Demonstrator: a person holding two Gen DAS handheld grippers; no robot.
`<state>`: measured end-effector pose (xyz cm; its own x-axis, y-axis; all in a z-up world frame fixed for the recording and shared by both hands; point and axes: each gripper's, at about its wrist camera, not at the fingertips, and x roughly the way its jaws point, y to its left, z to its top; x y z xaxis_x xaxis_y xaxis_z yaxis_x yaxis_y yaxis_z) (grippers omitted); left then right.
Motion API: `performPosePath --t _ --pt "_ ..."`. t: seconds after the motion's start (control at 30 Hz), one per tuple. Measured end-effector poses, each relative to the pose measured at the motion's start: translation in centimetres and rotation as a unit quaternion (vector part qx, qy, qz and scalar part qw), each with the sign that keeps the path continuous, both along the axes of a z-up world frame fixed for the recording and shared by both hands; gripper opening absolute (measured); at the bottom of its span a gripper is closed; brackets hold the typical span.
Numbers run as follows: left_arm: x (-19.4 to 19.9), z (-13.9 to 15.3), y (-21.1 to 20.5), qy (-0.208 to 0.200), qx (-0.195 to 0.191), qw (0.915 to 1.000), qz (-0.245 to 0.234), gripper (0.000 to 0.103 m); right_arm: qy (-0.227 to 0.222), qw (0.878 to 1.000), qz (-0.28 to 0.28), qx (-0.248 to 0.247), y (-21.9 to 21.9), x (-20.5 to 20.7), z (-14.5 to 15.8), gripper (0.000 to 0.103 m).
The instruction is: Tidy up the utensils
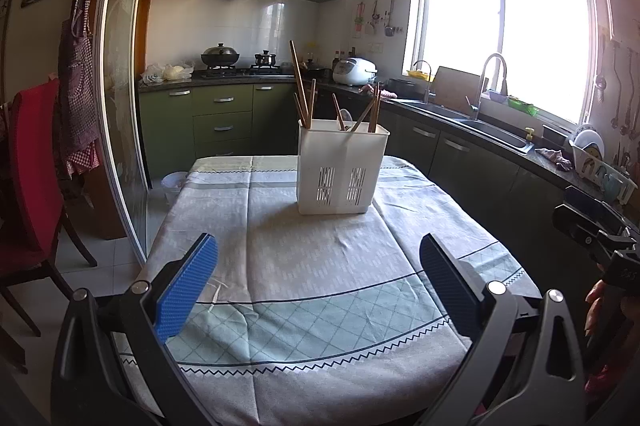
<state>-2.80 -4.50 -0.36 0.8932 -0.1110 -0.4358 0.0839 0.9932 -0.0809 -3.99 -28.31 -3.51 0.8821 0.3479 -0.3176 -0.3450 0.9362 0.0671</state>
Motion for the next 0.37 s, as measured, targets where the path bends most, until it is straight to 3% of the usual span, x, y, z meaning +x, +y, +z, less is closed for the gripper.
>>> performPosePath --t 0.17,0.37 --pt "0.68 -0.44 0.17 0.021 -0.001 0.9998 0.001 0.096 0.002 1.0 0.0 0.0 -0.13 0.32 -0.07 0.098" --pt "0.73 -0.6 0.13 0.018 0.012 0.9998 0.007 0.096 0.006 1.0 -0.001 -0.001 -0.23 0.55 -0.28 0.098"
